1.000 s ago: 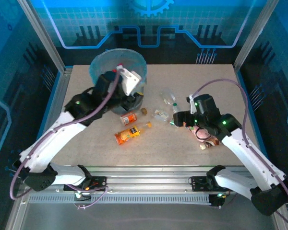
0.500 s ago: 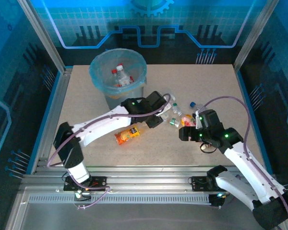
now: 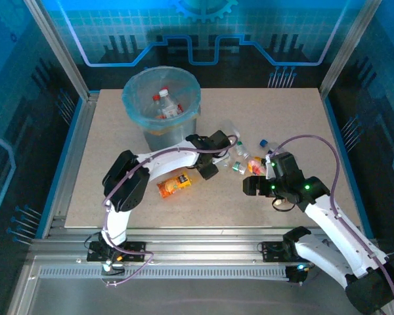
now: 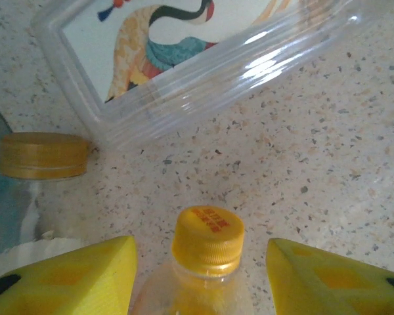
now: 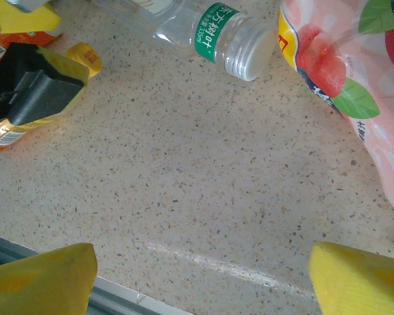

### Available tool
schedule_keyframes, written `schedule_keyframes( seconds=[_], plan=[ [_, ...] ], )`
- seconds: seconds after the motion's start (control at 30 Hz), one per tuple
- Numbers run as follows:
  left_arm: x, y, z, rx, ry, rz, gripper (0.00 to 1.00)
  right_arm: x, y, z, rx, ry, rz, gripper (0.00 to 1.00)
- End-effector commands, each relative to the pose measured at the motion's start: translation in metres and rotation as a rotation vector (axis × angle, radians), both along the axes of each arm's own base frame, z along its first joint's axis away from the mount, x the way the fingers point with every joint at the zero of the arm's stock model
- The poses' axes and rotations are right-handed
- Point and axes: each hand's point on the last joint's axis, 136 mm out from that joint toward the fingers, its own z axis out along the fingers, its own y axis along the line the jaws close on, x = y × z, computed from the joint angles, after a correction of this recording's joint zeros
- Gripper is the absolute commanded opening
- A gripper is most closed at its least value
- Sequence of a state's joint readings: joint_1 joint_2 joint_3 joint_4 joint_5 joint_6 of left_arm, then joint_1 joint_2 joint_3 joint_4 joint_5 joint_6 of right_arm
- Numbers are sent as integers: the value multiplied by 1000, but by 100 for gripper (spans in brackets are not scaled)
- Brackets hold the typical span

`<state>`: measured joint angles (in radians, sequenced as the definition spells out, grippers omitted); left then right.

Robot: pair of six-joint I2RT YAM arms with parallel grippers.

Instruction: Put the plastic bottles in the bin

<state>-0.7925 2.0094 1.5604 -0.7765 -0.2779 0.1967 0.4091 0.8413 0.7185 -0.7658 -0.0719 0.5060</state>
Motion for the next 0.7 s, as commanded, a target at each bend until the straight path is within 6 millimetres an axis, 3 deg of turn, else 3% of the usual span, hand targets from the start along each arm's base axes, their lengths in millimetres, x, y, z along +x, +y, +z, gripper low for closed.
schedule_keyframes(
  seconds=[0.0,0.2,0.47,0.67],
  plan=[
    [-1,-7,-6,-20,60,19,54,1,1,6,10,-22,11,85],
    [6,-2,-20,9,97,44,45,-3,3,2,22,-7,15,86],
    [4,1,-23,23,112,38,37,-1,3,2,30,-16,5,87],
    [3,1,-17,16,118,35,20,-1,4,1,33,-9,6,87]
  ],
)
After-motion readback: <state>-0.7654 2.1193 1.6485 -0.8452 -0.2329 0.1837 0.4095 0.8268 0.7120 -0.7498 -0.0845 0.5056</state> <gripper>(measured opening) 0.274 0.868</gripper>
